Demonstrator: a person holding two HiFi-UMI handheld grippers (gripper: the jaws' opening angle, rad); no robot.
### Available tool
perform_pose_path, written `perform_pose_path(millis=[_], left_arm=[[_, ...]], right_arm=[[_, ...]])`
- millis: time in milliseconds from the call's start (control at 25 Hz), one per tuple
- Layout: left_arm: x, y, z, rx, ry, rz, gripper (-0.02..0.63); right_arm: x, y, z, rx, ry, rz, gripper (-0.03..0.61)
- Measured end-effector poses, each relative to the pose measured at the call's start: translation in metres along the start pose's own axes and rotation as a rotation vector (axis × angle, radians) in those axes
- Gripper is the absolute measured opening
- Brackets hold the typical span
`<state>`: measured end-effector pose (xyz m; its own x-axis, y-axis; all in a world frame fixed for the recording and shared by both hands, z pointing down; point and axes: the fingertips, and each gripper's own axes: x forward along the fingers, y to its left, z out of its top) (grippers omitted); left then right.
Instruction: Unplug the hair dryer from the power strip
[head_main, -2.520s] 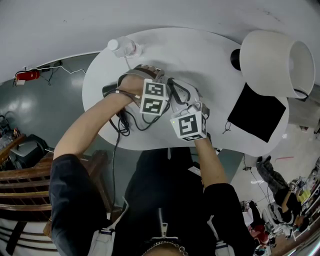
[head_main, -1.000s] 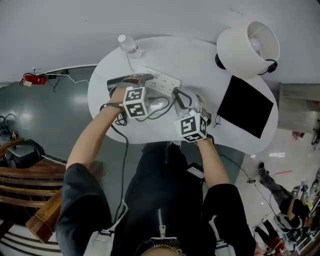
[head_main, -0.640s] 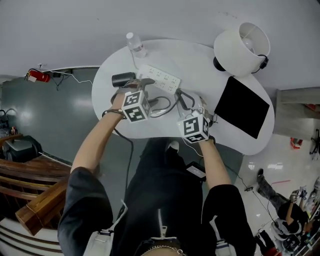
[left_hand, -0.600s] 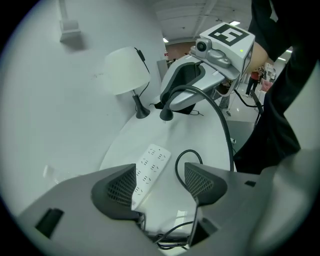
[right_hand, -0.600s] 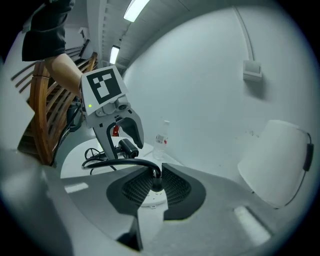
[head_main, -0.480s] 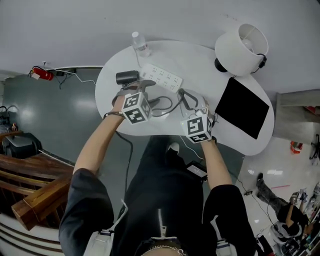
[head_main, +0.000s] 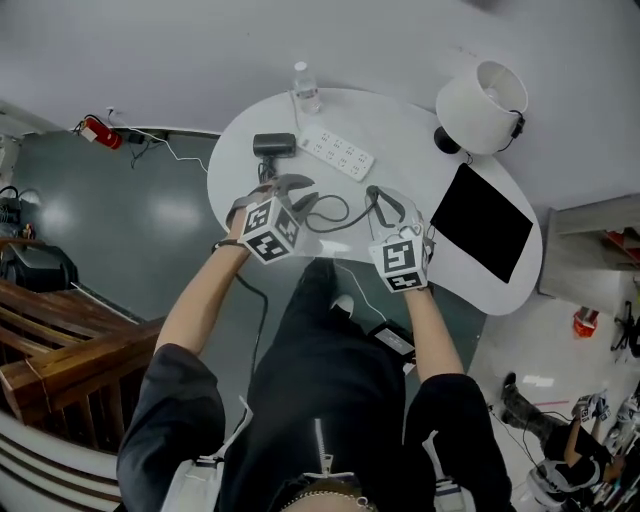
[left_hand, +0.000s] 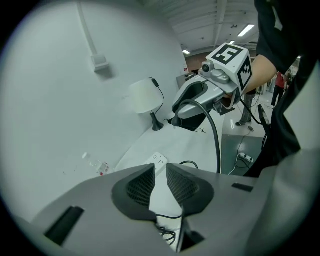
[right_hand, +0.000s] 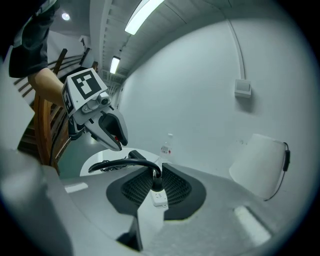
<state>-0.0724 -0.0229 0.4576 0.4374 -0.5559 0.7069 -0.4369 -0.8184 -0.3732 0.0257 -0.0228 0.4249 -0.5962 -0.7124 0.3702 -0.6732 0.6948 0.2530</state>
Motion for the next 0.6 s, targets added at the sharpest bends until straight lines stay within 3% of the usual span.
perform_pose_path(millis=[200, 600], left_arm=[[-0.028, -0.014, 0.006, -0.042, -0.045, 0.077, 0.043], [-0.059, -0.046, 0.006, -0.118, -0.118, 0.110, 0.018]], right_arm=[[-0.021, 0.016, 0.006, -0.017, -0.022, 0.012, 0.055], [-0.055, 0.034, 0.011, -0.035, -0.037, 0.009, 0.054]])
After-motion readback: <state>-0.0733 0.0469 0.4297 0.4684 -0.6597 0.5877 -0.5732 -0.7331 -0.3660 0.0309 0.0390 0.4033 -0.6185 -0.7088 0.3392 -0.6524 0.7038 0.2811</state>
